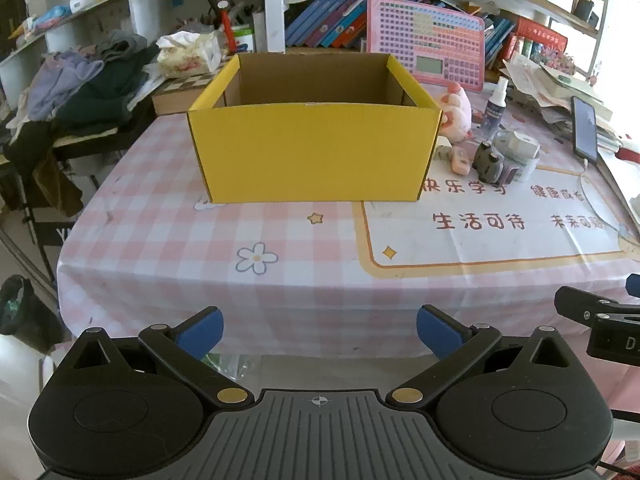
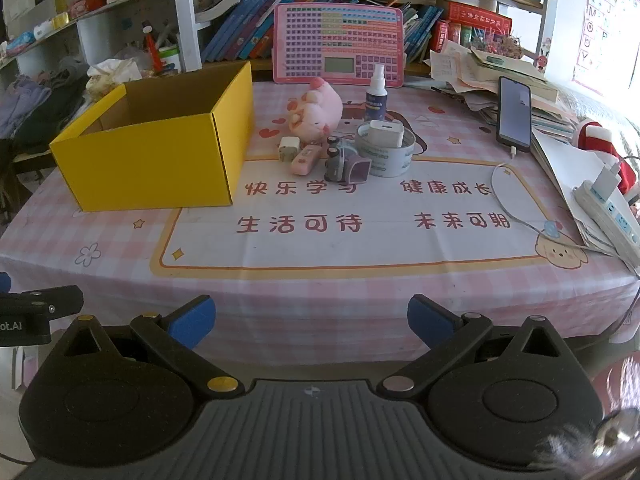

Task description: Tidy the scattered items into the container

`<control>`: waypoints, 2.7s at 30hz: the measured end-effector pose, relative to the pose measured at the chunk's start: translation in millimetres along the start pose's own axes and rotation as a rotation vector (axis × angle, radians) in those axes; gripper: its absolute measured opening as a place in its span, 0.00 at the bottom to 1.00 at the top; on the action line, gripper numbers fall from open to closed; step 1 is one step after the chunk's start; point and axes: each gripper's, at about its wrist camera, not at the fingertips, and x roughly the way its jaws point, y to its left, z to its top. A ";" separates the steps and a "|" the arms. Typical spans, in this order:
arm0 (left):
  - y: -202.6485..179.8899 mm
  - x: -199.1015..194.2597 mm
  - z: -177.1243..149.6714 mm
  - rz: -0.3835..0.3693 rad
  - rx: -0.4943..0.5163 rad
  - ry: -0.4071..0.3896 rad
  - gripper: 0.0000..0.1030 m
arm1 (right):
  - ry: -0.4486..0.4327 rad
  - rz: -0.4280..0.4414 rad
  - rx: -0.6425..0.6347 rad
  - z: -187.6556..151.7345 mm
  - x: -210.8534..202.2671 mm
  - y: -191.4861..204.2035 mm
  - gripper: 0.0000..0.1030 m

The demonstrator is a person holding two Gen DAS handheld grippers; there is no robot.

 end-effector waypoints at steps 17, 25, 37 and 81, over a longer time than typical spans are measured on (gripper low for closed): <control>-8.1 1.5 1.0 -0.002 0.032 0.005 1.00 | -0.004 -0.003 0.007 0.0 -1.3 -3.2 1.00; -6.3 2.8 1.5 -0.004 0.034 0.013 1.00 | -0.002 0.001 0.004 0.8 -0.6 -1.7 1.00; -3.8 3.5 0.2 -0.004 0.030 0.021 1.00 | 0.003 0.027 -0.032 1.0 1.9 6.1 1.00; 3.3 4.8 2.7 -0.048 0.034 0.000 1.00 | -0.068 0.097 -0.027 6.8 -2.0 6.5 1.00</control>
